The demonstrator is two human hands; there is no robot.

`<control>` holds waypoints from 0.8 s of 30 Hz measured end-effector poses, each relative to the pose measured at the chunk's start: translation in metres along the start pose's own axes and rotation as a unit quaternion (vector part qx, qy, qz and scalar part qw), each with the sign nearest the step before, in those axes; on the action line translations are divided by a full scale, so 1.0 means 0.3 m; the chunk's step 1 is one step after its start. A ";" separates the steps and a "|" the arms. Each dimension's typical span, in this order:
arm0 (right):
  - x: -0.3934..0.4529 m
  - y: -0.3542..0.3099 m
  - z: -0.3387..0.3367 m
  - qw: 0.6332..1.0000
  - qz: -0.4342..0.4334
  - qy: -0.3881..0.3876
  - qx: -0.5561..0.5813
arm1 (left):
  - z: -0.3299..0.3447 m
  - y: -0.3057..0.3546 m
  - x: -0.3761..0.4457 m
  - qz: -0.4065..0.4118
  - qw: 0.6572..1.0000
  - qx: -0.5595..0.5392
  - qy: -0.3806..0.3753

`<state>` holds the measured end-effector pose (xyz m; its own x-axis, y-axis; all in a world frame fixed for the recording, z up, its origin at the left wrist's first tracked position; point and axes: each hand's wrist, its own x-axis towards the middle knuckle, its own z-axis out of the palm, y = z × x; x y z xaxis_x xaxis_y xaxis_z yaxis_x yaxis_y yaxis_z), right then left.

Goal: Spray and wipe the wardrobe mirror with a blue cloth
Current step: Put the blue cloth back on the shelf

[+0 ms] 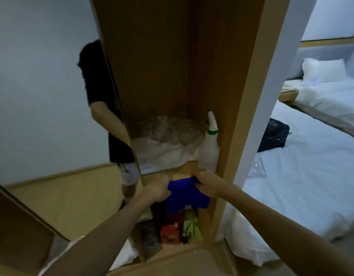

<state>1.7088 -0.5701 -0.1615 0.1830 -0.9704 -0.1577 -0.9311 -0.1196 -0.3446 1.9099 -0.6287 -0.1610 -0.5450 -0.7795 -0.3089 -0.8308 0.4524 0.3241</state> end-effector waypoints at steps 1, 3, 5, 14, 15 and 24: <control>0.016 0.015 -0.002 1.000 -0.005 0.003 -0.003 | 0.008 -0.002 0.017 -0.016 1.000 -0.022 0.008; 0.054 0.035 0.003 0.999 -0.012 0.024 -0.023 | 0.023 -0.015 0.050 -0.057 0.993 -0.094 0.041; 0.103 0.037 0.007 0.997 -0.025 0.066 -0.031 | 0.037 -0.025 0.079 -0.112 0.971 -0.190 0.090; 0.355 0.001 -0.006 0.992 0.012 0.083 -0.090 | 0.047 -0.094 0.290 -0.268 0.815 -0.443 0.259; 0.380 0.007 0.001 0.992 0.020 0.079 -0.098 | 0.051 -0.104 0.312 -0.273 0.804 -0.458 0.263; 0.474 0.065 0.128 0.966 0.015 0.185 -0.178 | 0.120 -0.132 0.390 -0.210 0.879 -0.309 0.294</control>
<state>1.7288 -0.7024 -0.2263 0.0898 -0.9752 0.2022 -0.9959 -0.0905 0.0059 1.8751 -0.7222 -0.2421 0.1004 -0.9931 -0.0603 -0.6251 -0.1101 0.7727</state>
